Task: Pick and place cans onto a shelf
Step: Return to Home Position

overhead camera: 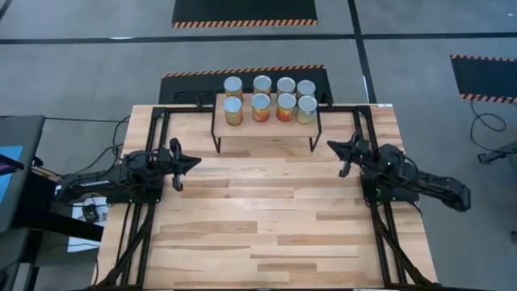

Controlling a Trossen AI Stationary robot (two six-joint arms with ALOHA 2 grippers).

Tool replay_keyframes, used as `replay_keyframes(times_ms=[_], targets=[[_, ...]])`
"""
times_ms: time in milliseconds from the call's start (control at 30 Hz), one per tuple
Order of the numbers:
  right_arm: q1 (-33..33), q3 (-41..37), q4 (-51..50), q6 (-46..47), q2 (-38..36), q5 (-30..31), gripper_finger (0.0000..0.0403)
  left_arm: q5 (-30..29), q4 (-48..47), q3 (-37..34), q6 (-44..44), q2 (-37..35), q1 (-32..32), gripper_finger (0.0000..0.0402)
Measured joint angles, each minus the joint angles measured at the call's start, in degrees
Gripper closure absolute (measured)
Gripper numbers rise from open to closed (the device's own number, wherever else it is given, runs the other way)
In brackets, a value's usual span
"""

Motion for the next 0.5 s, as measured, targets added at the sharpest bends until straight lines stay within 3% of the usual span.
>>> replay_keyframes(times_ms=[200,500], targets=[[7.1,-0.04,-3.45,-5.96,0.04,1.0,0.04,-2.22,-0.37,-0.05,0.02,0.08,0.04,0.0401],[6.47,-0.07,-3.65,-5.94,0.39,1.72,0.0389,-1.32,-0.48,-0.1,0.91,0.08,0.02,0.0401]])
